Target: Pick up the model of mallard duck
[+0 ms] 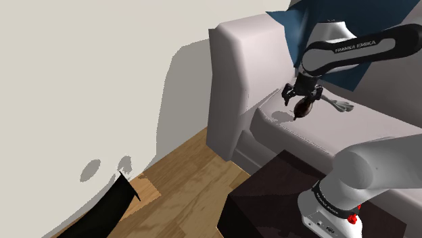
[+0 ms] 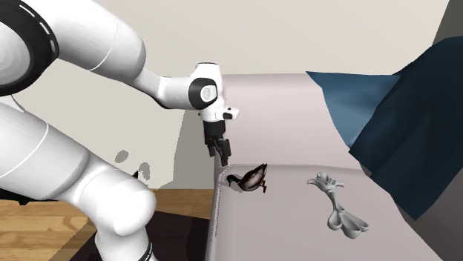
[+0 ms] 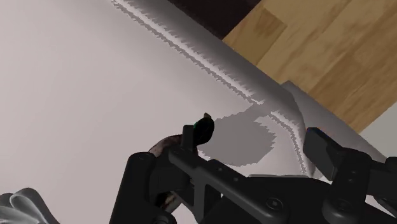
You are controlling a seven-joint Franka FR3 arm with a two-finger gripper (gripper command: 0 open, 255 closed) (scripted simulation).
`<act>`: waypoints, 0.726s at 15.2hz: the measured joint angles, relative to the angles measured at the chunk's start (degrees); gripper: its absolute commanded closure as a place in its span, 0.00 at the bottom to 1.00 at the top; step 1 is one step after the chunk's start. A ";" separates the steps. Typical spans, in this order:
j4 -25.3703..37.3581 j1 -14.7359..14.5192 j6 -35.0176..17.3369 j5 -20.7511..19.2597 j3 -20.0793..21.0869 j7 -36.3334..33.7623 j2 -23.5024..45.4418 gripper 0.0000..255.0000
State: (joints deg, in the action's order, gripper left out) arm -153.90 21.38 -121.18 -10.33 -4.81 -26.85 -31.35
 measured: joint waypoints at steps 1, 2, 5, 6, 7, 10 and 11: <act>-0.15 1.18 -1.78 -0.95 -0.14 -1.47 1.45 0.00; -0.53 2.54 -3.60 -2.07 -0.46 -2.78 2.66 0.00; -1.71 5.23 -7.51 -4.43 -0.91 -5.92 4.92 0.00; -2.24 5.49 -8.55 -4.75 -0.92 -6.42 5.42 0.00; -2.61 5.76 -9.67 -5.09 -1.08 -6.59 6.13 0.00; -3.72 5.87 -12.49 -5.56 -0.90 -7.62 7.90 0.00; -4.09 6.01 -13.75 -5.83 -0.96 -7.85 8.82 0.00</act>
State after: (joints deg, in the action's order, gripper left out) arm -157.99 27.39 -134.93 -16.16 -5.77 -34.70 -22.53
